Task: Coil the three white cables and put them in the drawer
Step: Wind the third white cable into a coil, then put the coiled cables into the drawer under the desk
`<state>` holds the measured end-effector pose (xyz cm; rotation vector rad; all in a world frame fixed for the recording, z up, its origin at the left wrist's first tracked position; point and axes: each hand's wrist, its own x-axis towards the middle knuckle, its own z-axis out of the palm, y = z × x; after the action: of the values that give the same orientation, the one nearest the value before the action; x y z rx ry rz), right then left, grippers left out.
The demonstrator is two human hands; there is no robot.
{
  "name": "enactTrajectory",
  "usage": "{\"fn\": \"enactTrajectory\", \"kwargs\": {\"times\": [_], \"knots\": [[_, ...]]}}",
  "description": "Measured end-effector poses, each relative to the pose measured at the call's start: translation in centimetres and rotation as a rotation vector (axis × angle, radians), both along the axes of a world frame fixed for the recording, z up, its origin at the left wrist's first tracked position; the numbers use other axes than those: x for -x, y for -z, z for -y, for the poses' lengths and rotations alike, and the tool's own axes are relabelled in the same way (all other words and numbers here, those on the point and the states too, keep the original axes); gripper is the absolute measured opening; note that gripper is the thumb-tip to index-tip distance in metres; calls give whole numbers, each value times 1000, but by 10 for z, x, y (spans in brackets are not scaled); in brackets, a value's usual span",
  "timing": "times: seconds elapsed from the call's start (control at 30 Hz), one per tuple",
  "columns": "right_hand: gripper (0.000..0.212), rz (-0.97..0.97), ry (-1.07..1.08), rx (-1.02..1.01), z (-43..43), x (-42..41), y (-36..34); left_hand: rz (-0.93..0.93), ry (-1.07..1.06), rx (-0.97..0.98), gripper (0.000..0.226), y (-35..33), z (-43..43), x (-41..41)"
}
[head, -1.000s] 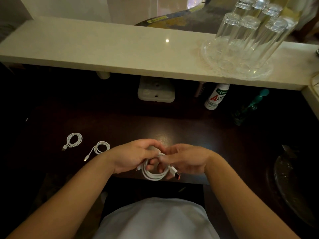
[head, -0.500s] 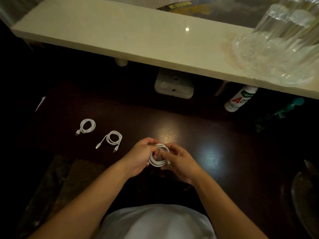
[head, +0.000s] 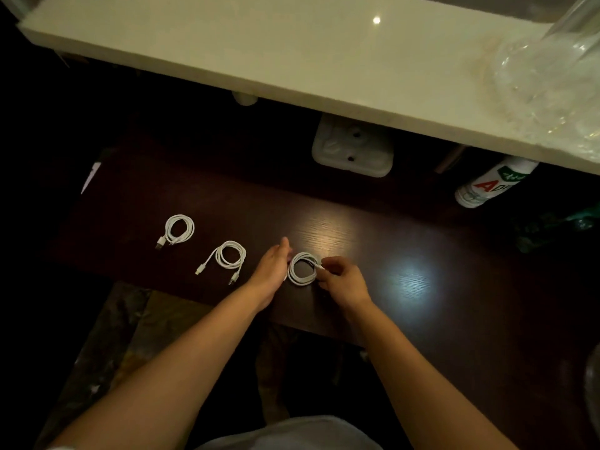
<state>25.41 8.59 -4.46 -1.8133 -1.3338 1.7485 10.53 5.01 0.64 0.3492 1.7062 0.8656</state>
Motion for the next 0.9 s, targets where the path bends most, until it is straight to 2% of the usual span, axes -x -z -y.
{"fn": "enactTrajectory", "kwargs": {"times": [0.1, 0.17, 0.23, 0.3, 0.37, 0.43, 0.5, 0.57, 0.77, 0.9], "knots": [[28, 45, -11, -22, 8, -6, -9, -35, 24, -24, 56, -3, 13, 10], [33, 143, -31, -85, 18, -14, -21, -57, 22, -47, 43, -5, 28, 19], [23, 258, -58, -141, 34, -22, -28, -82, 65, -40, 24, -5, 48, 25], [11, 304, -101, -98, 54, -27, -29, -113, 227, -2, 26, -4, 77, 32], [18, 278, -223, 40, 80, -21, -37, -179, 471, 43, 26, 5, 106, 44], [16, 293, -412, 127, 108, -5, -49, -316, 735, 88, 19, 10, 132, 63], [14, 384, -558, 105, 132, 13, -51, -459, 924, 125, 18, 13, 151, 83], [20, 478, -621, 43, 152, 35, -48, -534, 1015, 115, 18, 21, 162, 100], [38, 622, -662, -61, 170, 95, 6, -866, 1270, -99, 29, 75, 170, 114], [52, 688, -736, -170, 167, 121, 48, -1038, 1385, -107, 43, 123, 161, 110]]}}
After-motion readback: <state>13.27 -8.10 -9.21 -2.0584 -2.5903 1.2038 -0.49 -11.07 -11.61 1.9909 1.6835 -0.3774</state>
